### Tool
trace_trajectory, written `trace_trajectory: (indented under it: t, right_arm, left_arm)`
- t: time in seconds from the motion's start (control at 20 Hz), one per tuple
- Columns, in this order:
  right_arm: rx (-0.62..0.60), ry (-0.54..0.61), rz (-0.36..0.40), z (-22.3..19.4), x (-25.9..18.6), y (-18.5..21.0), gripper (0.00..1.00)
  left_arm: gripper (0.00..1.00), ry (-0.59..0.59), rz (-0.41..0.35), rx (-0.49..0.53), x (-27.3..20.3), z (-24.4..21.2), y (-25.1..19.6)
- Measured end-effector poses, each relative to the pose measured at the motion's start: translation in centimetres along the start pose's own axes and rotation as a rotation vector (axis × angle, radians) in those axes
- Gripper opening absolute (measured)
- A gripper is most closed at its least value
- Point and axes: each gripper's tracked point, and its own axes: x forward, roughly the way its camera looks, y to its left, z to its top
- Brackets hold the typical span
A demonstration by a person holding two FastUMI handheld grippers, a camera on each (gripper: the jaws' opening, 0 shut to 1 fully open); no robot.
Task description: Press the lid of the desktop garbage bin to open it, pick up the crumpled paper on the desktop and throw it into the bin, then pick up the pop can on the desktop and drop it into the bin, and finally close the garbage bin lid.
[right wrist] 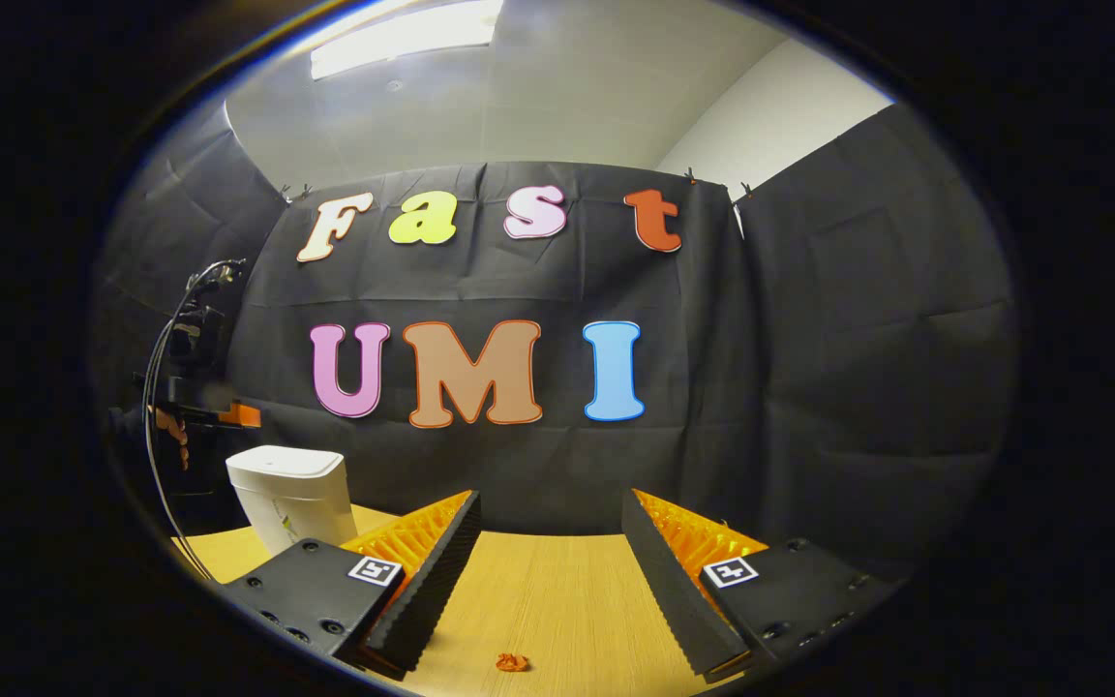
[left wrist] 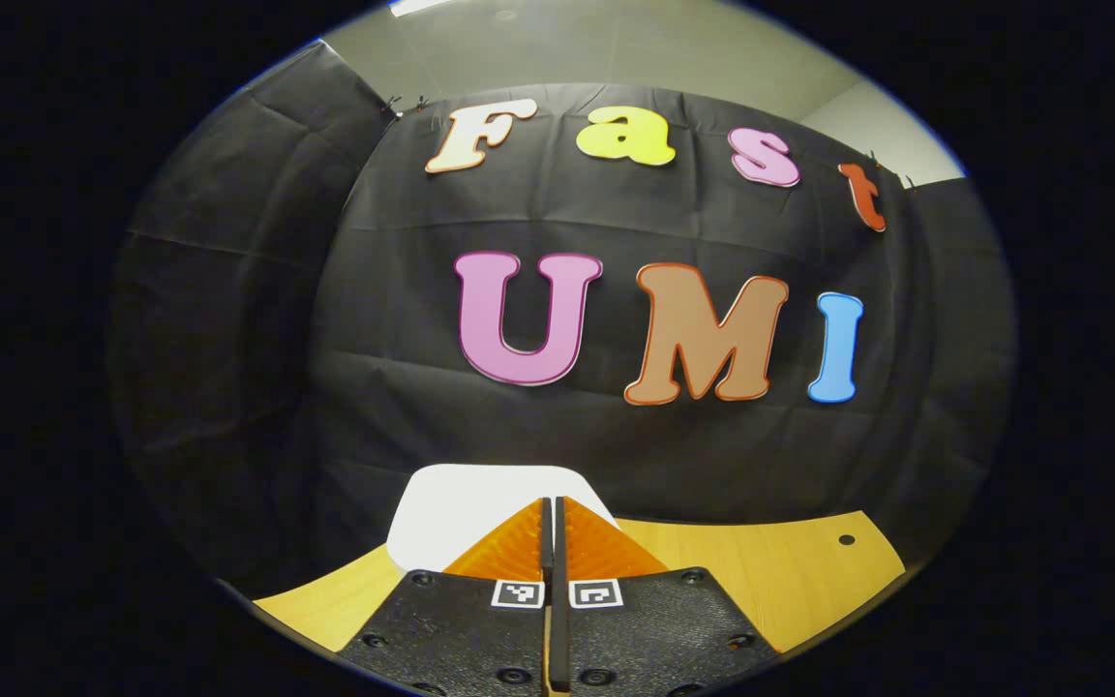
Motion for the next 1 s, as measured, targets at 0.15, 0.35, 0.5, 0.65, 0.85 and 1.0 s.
trace_trajectory:
  t: [0.15,0.35,0.5,0.65,0.85,1.0]
  right_arm:
    - [-0.010,0.015,-0.014,-0.5,0.2,0.2,0.97]
    - [-0.025,0.035,-0.016,-1.1,0.4,0.7,0.97]
    - [-0.030,0.038,-0.015,-1.2,0.6,0.8,0.97]
    - [-0.036,0.046,-0.008,-1.5,0.9,0.9,0.97]
    - [-0.018,0.031,0.019,-0.8,1.5,1.6,1.00]
    - [-0.024,-0.006,0.035,0.4,1.9,1.8,0.97]
  left_arm:
    - [0.00,0.059,0.016,-0.001,2.1,-2.1,1.4]
    - [0.00,0.124,0.030,-0.004,3.3,-4.6,2.5]
    - [0.00,0.147,0.026,-0.005,3.7,-6.0,2.9]
    - [0.00,0.150,0.025,-0.050,4.0,-6.0,2.9]
    - [0.00,0.154,-0.008,-0.032,3.8,-5.8,2.7]
    - [0.00,0.061,0.018,0.041,2.8,-2.8,2.6]
